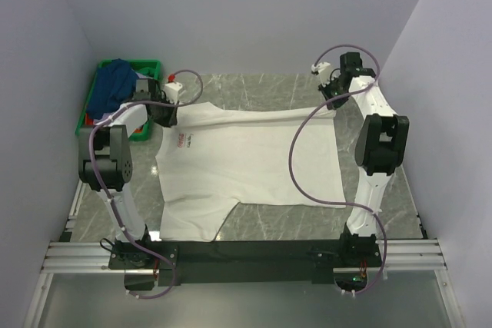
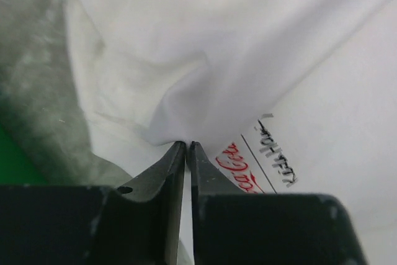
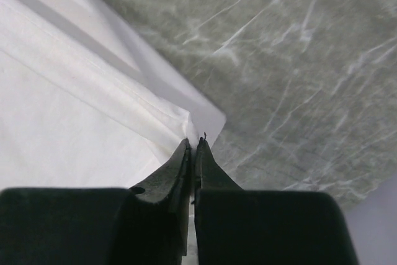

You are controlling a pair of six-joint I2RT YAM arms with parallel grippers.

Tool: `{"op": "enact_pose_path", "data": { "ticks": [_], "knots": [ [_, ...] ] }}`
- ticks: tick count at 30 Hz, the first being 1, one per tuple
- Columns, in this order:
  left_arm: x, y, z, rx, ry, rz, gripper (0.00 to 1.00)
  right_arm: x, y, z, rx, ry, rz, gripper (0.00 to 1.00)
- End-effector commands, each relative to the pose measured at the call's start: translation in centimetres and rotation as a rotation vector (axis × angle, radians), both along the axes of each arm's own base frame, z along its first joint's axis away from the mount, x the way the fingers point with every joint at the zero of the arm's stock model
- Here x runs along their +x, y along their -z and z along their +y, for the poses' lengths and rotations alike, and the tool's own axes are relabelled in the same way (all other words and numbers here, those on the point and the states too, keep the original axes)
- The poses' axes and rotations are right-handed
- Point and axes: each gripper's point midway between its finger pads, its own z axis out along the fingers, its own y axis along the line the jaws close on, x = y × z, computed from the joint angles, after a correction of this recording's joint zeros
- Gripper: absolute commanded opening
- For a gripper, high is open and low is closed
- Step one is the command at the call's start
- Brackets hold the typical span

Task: Fold and stack the t-shirts
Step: Fold the tshirt

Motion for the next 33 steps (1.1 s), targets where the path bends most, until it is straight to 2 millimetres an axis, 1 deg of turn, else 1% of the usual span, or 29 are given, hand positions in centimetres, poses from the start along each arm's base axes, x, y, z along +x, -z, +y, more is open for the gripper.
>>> {"op": "enact_pose_path", "data": {
  "ticks": [1, 2, 3, 4, 5, 6, 7, 8, 9, 10, 11, 12, 13, 14, 15, 16, 17, 18, 19, 20, 21, 22, 23, 24, 26, 27, 30, 32, 33],
  "knots": [
    [-1.8, -0.7, -0.7, 0.055, 0.084, 0.006, 0.16, -1.6, 0.5, -0.7, -0.076, -0.062, 0.039, 0.04],
    [-1.8, -1.0, -0.8, 0.048, 0.081, 0.013, 0.21, -1.9, 1.0, -0.9, -0.085, -0.060, 0.060, 0.09],
    [-1.7, -1.0, -0.7, 0.045, 0.077, 0.024, 0.27, -2.1, 1.4, -1.0, -0.091, -0.060, 0.077, 0.16],
    [-2.0, -1.2, -0.6, 0.034, 0.068, 0.050, 0.30, -2.1, 1.1, -1.1, -0.093, -0.063, 0.081, 0.19],
    [-1.1, -2.3, -0.3, 0.020, 0.050, 0.028, 0.32, -2.6, 1.7, -1.1, -0.092, -0.064, 0.114, 0.21],
    [-0.8, -2.7, -0.6, -0.003, 0.051, 0.031, 0.35, -2.7, 1.7, -1.1, -0.096, -0.062, 0.123, 0.26],
    [-0.7, -3.2, -1.2, -0.036, 0.064, 0.036, 0.36, -2.4, 1.2, -1.2, -0.095, -0.059, 0.114, 0.28],
    [0.4, -4.4, -0.1, -0.044, 0.031, 0.012, 0.37, -2.6, 1.2, -1.1, -0.091, -0.061, 0.129, 0.30],
    [0.9, -4.3, -0.1, -0.055, 0.020, 0.018, 0.38, -2.5, 1.0, -1.1, -0.087, -0.060, 0.126, 0.36],
    [1.4, -4.6, -0.2, -0.071, 0.006, 0.018, 0.38, -2.3, 0.6, -1.0, -0.080, -0.058, 0.120, 0.36],
    [2.4, -5.6, -0.1, -0.076, -0.001, -0.002, 0.38, -2.3, 0.7, -0.9, -0.078, -0.060, 0.123, 0.36],
    [3.0, -4.9, -0.1, -0.081, -0.012, 0.010, 0.39, -2.2, 0.6, -0.9, -0.074, -0.056, 0.122, 0.42],
    [3.6, -4.9, 0.0, -0.089, -0.036, 0.014, 0.40, -1.9, 0.2, -0.8, -0.073, -0.058, 0.115, 0.42],
    [4.8, -5.7, 0.3, -0.086, -0.057, -0.009, 0.41, -2.2, 0.5, -0.7, -0.070, -0.059, 0.134, 0.42],
    [5.3, -4.6, 0.4, -0.091, -0.073, 0.014, 0.44, -2.3, 0.7, -0.8, -0.071, -0.062, 0.144, 0.42],
    [6.5, -5.7, 0.3, -0.103, -0.086, -0.010, 0.45, -2.5, 0.8, -0.8, -0.072, -0.067, 0.156, 0.42],
    [6.8, -5.6, 0.0, -0.120, -0.082, 0.000, 0.49, -2.6, 1.2, -0.7, -0.073, -0.070, 0.166, 0.42],
    [7.1, -4.3, 0.0, -0.128, -0.094, 0.033, 0.51, -2.7, 1.4, -0.6, -0.073, -0.072, 0.174, 0.42],
    [7.6, -4.3, -0.2, -0.145, -0.108, 0.038, 0.54, -2.8, 1.4, -0.5, -0.071, -0.073, 0.182, 0.42],
    [8.4, -5.0, -0.3, -0.159, -0.107, 0.019, 0.55, -2.8, 1.7, -0.3, -0.067, -0.081, 0.193, 0.42],
    [8.7, -4.5, -0.5, -0.178, -0.117, 0.029, 0.58, -2.8, 1.8, 0.0, -0.066, -0.088, 0.197, 0.42],
    [9.2, -4.9, -0.8, -0.190, -0.119, 0.018, 0.59, -3.1, 2.1, 0.2, -0.065, -0.094, 0.212, 0.42],
    [9.4, -4.7, -0.8, -0.198, -0.124, 0.020, 0.59, -3.2, 2.3, 0.3, -0.064, -0.098, 0.219, 0.42],
    [9.6, -4.1, -0.9, -0.206, -0.128, 0.031, 0.59, -3.3, 2.4, 0.5, -0.068, -0.106, 0.224, 0.41],
    [9.9, -3.8, -1.0, -0.217, -0.134, 0.040, 0.59, -3.7, 3.1, 0.6, -0.071, -0.111, 0.249, 0.41],
    [9.8, -3.1, -1.2, -0.220, -0.133, 0.054, 0.58, -3.8, 3.4, 0.5, -0.075, -0.114, 0.259, 0.41],
    [9.4, -2.5, -1.3, -0.218, -0.131, 0.078, 0.55, -4.4, 4.1, 0.5, -0.076, -0.120, 0.290, 0.41],
    [8.7, -1.7, -1.3, -0.214, -0.131, 0.104, 0.55, -4.7, 4.5, 0.4, -0.082, -0.127, 0.307, 0.40],
    [8.4, -1.9, -1.3, -0.208, -0.123, 0.099, 0.53, -4.9, 4.6, 0.4, -0.082, -0.129, 0.313, 0.39]
  ]
}}
